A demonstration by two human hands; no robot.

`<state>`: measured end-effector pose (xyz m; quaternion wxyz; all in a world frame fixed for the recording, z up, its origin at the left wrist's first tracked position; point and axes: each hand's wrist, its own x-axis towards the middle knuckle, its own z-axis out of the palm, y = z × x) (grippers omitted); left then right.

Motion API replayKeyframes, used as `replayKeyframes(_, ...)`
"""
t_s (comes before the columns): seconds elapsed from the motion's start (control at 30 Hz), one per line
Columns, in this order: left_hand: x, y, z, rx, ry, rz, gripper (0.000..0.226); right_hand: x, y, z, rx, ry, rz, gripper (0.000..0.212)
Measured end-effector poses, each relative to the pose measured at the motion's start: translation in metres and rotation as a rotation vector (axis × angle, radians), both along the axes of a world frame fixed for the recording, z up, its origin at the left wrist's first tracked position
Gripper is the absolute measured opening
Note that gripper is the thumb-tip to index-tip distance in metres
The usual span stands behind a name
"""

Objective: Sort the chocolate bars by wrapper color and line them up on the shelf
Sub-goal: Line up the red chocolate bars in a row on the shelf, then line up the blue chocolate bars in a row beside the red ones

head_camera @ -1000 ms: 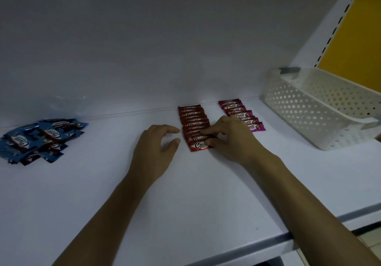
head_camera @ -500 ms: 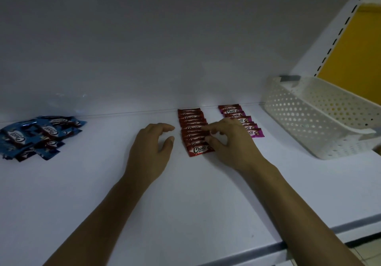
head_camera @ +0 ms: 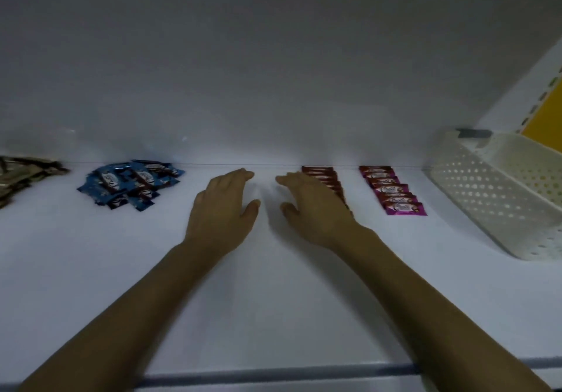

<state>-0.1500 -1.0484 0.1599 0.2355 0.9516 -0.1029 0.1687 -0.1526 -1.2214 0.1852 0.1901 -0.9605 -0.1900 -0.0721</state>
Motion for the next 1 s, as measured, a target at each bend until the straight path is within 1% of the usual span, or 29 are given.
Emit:
replayKeyframes(0.07, -0.008, 0.03, 0.0, 0.021, 0.011, 0.065, 0.051, 0.008, 0.033, -0.006, 0.049, 0.057, 0.056, 0.051)
replayKeyframes(0.13, -0.019, 0.058, 0.0, 0.021, 0.028, 0.108, 0.048, 0.019, 0.07, -0.012, 0.146, 0.133, 0.091, 0.05)
replayKeyframes(0.17, -0.026, 0.072, 0.0, 0.017, 0.033, 0.123, 0.05, 0.026, 0.088, -0.014, 0.205, 0.174, 0.099, 0.049)
replayKeyframes(0.23, -0.035, 0.096, -0.001, 0.017, 0.022, 0.153, 0.054, 0.039, 0.12, -0.016, 0.305, 0.22, 0.082, 0.046)
replayKeyframes(0.27, -0.039, 0.106, -0.001, 0.02, 0.012, 0.173, 0.055, 0.046, 0.134, -0.017, 0.324, 0.232, 0.066, 0.045)
replayKeyframes(0.43, -0.038, 0.144, -0.009, 0.02, 0.002, 0.305, 0.052, 0.071, 0.177, -0.027, 0.258, 0.229, 0.013, 0.043)
replayKeyframes(0.57, -0.007, 0.157, -0.01, 0.022, -0.069, 0.277, 0.048, 0.08, 0.195, -0.029, 0.253, 0.174, 0.005, 0.042)
replayKeyframes(0.63, 0.013, 0.157, -0.007, 0.081, -0.084, 0.276, 0.05, 0.083, 0.201, -0.028, 0.267, 0.177, 0.009, 0.04)
replayKeyframes(0.67, 0.023, 0.158, -0.006, 0.133, -0.057, 0.285, 0.058, 0.084, 0.203, -0.027, 0.261, 0.167, 0.011, 0.039)
replayKeyframes(0.73, 0.043, 0.165, -0.006, 0.22, 0.094, 0.309, 0.076, 0.082, 0.203, -0.028, 0.249, 0.128, 0.012, 0.036)
replayKeyframes(0.8, 0.057, 0.175, -0.008, 0.24, 0.24, 0.308, 0.087, 0.08, 0.201, -0.03, 0.277, 0.111, 0.02, 0.034)
replayKeyframes(0.83, 0.06, 0.178, -0.009, 0.226, 0.258, 0.303, 0.09, 0.08, 0.201, -0.031, 0.302, 0.116, 0.013, 0.034)
replayKeyframes(0.9, 0.064, 0.183, -0.011, 0.202, 0.179, 0.299, 0.084, 0.082, 0.203, -0.031, 0.329, 0.109, -0.027, 0.035)
replayKeyframes(1.0, 0.074, 0.192, -0.012, 0.242, 0.006, 0.304, 0.066, 0.087, 0.207, -0.035, 0.33, 0.086, -0.06, 0.036)
